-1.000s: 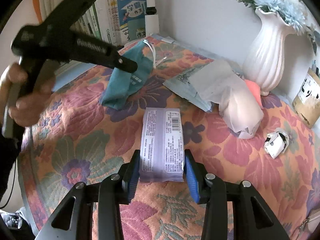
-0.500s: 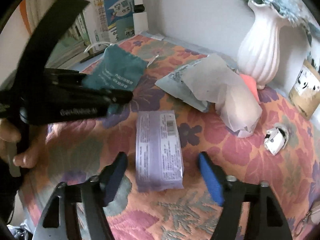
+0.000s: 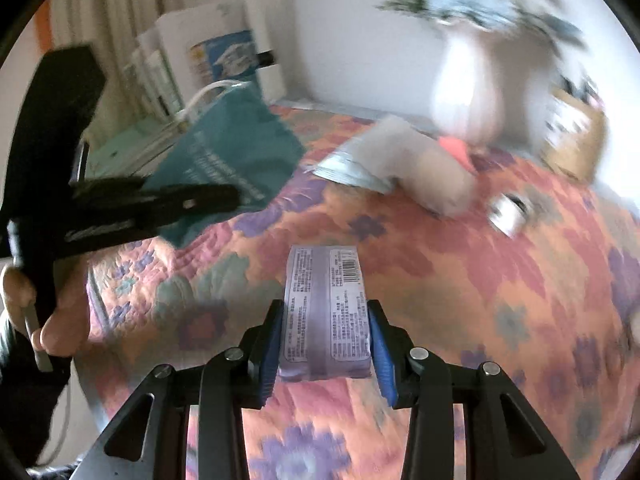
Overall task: Organize soft objects
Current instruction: 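Carry the mask in the left tool and wipes in the right tool to the glass bowl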
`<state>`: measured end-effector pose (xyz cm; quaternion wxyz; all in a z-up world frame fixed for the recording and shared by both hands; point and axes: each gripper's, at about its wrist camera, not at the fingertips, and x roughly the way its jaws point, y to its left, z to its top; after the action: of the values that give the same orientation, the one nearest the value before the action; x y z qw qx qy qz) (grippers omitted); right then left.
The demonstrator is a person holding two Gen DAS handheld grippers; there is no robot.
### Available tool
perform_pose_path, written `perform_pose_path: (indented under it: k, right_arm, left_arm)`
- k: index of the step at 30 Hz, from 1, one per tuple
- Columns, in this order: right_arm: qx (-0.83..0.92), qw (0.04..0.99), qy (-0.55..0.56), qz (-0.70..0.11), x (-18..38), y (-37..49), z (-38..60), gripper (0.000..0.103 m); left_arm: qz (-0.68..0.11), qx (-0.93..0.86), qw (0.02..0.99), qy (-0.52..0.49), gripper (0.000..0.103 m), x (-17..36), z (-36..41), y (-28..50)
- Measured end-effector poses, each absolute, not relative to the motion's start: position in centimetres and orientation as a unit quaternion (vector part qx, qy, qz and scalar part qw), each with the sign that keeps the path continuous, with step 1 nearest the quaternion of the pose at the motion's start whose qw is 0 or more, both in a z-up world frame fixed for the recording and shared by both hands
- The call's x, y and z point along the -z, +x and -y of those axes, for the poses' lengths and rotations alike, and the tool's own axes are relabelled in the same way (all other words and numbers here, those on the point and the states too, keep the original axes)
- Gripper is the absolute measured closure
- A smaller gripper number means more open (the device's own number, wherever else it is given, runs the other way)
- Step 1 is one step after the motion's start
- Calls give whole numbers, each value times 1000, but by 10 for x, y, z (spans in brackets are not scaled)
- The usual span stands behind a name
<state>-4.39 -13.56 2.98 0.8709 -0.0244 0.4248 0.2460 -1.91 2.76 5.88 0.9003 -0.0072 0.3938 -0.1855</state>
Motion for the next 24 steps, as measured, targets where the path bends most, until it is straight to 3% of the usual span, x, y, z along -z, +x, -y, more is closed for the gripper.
perform_pose_path:
  k: [7, 14, 24]
  right_arm:
    - [-231, 884, 55, -402, -42, -69, 183, 64]
    - [-207, 898, 57, -384, -58, -92, 195, 64]
    - [-153, 936, 72, -309, -126, -138, 241, 64]
  left_arm:
    - [-361, 226, 905, 7, 90, -83, 4, -54]
    - [-336, 258, 905, 27, 90, -102, 36, -80]
    - [-285, 323, 901, 53, 90, -146, 87, -110]
